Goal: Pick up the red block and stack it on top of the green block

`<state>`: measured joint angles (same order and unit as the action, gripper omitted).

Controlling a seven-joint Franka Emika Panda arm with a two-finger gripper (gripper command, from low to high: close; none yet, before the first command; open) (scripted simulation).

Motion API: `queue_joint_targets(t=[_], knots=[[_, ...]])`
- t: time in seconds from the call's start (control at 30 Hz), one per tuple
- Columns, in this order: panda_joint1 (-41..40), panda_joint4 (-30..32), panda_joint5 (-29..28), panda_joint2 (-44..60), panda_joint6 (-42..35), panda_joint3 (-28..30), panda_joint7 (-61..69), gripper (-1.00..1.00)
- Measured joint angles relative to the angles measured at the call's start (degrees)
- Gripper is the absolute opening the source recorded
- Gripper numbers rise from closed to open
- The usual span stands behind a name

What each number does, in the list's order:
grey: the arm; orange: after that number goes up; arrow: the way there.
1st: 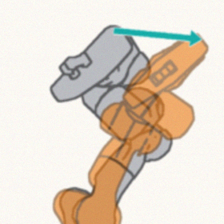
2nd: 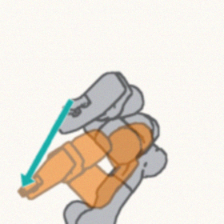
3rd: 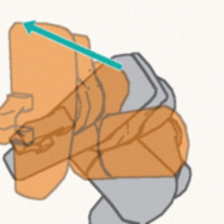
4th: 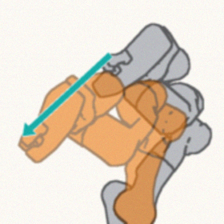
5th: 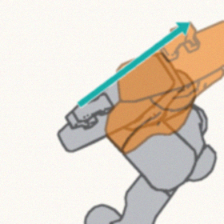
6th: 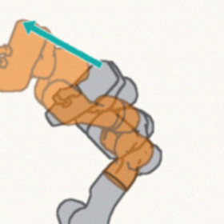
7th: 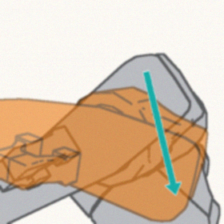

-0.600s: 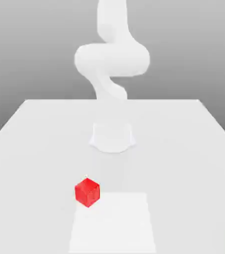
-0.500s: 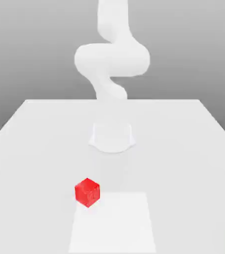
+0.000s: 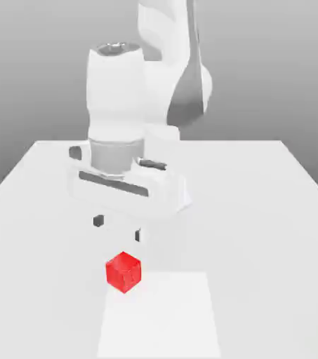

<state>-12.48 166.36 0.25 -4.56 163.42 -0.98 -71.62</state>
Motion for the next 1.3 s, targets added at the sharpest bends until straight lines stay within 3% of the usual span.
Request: queue_joint_targets(t=[0.17, 0.2, 0.43, 0.7, 1.3], knots=[[-0.2, -0.5, -0.6, 12.0, 10.0, 0.4, -1.3, 0.0], [-0.2, -0.7, -0.7, 14.1, 11.7, 0.5, -1.4, -1.0], [-0.1, -0.8, -1.0, 14.6, 12.2, 0.6, -1.6, -1.0], [0.4, 0.8, -0.3, 0.2, -0.5, 0.4, -0.6, -1.0], [20.7, -35.0, -9.0, 19.5, -18.2, -16.4, 34.6, -1.0]])
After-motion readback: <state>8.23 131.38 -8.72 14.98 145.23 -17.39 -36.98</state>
